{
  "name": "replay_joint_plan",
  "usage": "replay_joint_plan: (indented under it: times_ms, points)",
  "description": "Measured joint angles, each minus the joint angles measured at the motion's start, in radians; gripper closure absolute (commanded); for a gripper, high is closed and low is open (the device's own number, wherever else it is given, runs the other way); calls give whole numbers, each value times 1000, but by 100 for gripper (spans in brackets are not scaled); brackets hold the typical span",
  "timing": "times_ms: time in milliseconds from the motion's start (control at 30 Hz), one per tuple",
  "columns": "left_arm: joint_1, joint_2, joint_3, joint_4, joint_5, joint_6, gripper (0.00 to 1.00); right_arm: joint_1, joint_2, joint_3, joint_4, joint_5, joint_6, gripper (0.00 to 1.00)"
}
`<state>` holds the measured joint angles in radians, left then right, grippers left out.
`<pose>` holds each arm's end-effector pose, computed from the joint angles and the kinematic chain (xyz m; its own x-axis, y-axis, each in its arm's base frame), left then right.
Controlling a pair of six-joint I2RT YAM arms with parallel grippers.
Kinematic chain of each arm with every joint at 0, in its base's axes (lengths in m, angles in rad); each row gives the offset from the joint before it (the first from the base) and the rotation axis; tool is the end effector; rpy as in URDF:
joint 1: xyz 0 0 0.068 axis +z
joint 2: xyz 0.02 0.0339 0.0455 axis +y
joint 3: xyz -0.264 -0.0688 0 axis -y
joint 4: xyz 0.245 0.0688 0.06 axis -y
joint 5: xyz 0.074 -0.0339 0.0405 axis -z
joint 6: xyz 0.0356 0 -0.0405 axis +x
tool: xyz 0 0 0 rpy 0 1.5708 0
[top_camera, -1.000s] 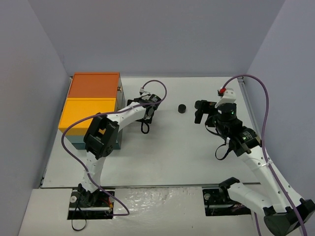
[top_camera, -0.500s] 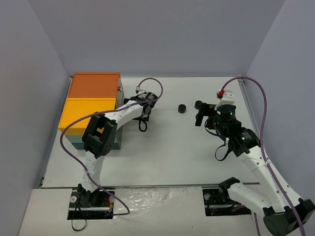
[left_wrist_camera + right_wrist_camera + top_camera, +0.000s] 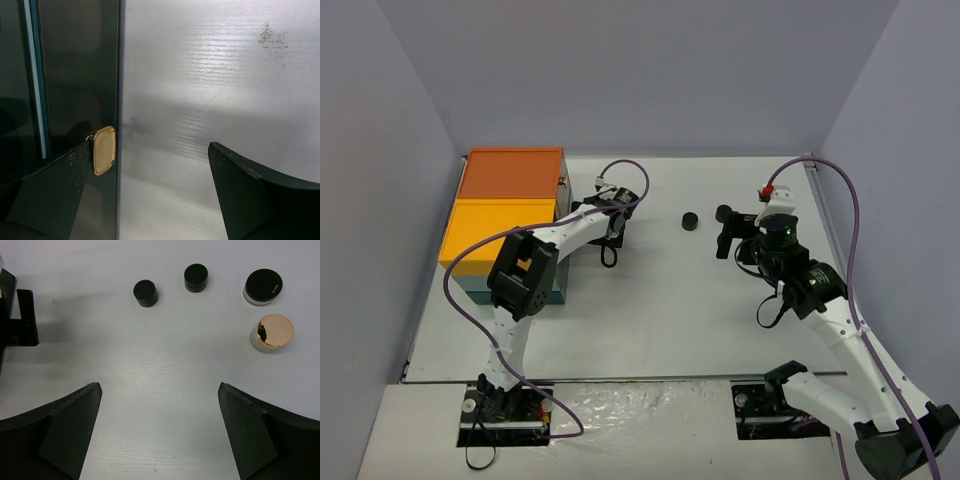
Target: Organize the makeup
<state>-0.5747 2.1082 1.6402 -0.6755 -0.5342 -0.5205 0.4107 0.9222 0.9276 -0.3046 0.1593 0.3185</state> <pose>0.3827 -0.2263 0.1881 -0.8073 0.0129 -0.5900 -0.1276 0.9723 0.1959 0.1943 0.0785 0.3530 -0.3366 0.1907 -0.9222 -0.1578 0.9540 0.2548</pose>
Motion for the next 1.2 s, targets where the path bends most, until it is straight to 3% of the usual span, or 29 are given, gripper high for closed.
replay_joint_plan:
  times_ms: [900,1200]
  points:
    - [-122,9,108,-18,155,-67,3,-11,-15,0,-1,0,-7,0]
    - [-126,-69,149,-45,143,-47,3,-12,-11,0,-3,0,-7,0]
